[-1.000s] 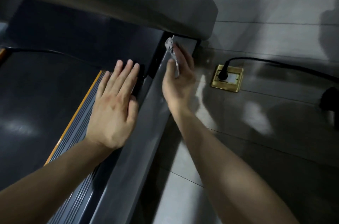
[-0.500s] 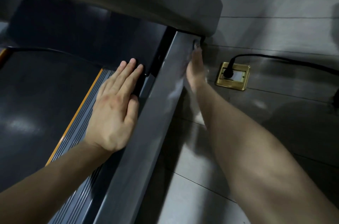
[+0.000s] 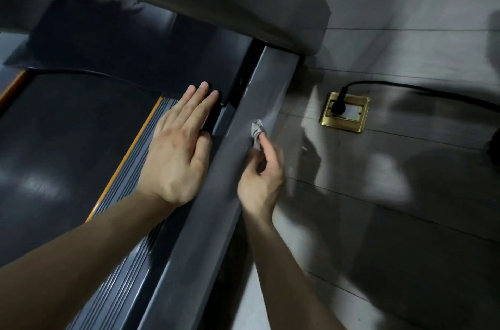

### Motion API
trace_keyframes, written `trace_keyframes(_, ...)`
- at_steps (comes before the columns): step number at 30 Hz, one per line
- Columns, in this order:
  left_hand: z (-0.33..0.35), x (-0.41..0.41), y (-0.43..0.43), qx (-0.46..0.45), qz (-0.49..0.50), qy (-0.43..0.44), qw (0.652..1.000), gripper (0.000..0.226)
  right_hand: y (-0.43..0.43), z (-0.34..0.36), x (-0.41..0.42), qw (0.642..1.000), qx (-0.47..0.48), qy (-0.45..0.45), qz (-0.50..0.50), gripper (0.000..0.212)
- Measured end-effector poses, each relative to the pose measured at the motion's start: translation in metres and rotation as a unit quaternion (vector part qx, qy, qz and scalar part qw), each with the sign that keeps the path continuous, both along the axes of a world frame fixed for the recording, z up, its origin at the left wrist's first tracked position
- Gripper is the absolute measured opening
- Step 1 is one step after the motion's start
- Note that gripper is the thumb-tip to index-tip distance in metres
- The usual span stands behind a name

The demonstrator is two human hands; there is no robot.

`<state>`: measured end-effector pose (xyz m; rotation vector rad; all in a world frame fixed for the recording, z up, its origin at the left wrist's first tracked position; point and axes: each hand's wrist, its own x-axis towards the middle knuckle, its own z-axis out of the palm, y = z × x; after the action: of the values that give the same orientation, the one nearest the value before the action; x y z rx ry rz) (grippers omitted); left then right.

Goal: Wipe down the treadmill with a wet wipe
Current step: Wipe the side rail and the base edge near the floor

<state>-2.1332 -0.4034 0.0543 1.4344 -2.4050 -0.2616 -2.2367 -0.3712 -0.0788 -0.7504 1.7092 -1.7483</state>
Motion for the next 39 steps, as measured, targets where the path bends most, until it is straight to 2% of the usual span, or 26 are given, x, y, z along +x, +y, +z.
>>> trace_keyframes(2,-0.002,0.001,-0.001,-0.004,0.003,0.004,1.000,0.070,-0.003,0.012,-0.007,1.000,0.013,0.007,-0.015,0.025)
trace_keyframes(5,-0.003,0.000,-0.001,-0.010,0.015,0.021,1.000,0.069,-0.006,0.033,-0.030,0.998,0.056,0.035,0.016,0.023)
trace_keyframes(7,-0.003,0.000,0.004,-0.039,0.060,0.024,0.997,0.063,-0.004,0.055,-0.045,0.995,0.030,0.094,0.028,0.022)
trace_keyframes(9,-0.001,-0.004,0.008,-0.089,0.128,-0.003,0.988,0.050,-0.006,0.078,-0.055,0.979,-0.003,0.203,0.035,0.019)
trace_keyframes(11,0.000,-0.005,0.011,-0.095,0.159,-0.039,0.982,0.041,-0.016,0.097,-0.058,0.943,-0.044,0.329,0.034,0.023)
trace_keyframes(14,0.002,0.020,0.024,-0.023,0.093,-0.028,0.995,0.053,-0.052,0.121,-0.054,0.842,-0.089,0.522,0.104,0.036)
trace_keyframes(16,-0.002,0.042,0.044,-0.009,0.057,-0.042,0.997,0.057,-0.081,0.133,-0.057,0.791,-0.068,0.591,0.144,0.038)
trace_keyframes(18,-0.005,0.052,0.061,-0.024,0.067,-0.036,0.997,0.054,-0.097,0.136,-0.056,0.788,-0.025,0.601,0.133,0.039)
trace_keyframes(20,-0.003,0.050,0.061,-0.026,0.086,-0.020,0.996,0.053,-0.094,0.126,-0.049,0.812,-0.004,0.574,0.105,0.049)
trace_keyframes(25,-0.002,0.047,0.059,-0.020,0.087,-0.031,0.995,0.052,-0.061,0.120,-0.025,0.834,0.039,0.523,0.173,0.057)
trace_keyframes(29,-0.002,0.047,0.058,-0.013,0.090,-0.028,0.995,0.053,-0.091,0.147,-0.017,0.788,0.144,0.557,0.217,0.073)
trace_keyframes(32,-0.002,0.047,0.058,-0.008,0.093,-0.022,0.995,0.053,-0.100,0.153,-0.015,0.778,0.187,0.564,0.205,0.077)
trace_keyframes(34,-0.002,0.047,0.058,-0.007,0.092,-0.022,0.995,0.053,-0.083,0.150,-0.011,0.773,0.186,0.580,0.178,0.077)
trace_keyframes(36,-0.001,0.047,0.058,-0.008,0.091,-0.021,0.996,0.054,-0.064,0.140,-0.013,0.773,0.145,0.595,0.166,0.074)
trace_keyframes(39,-0.002,0.048,0.058,-0.012,0.083,-0.014,0.996,0.053,-0.072,0.131,-0.034,0.803,0.077,0.560,0.189,0.061)
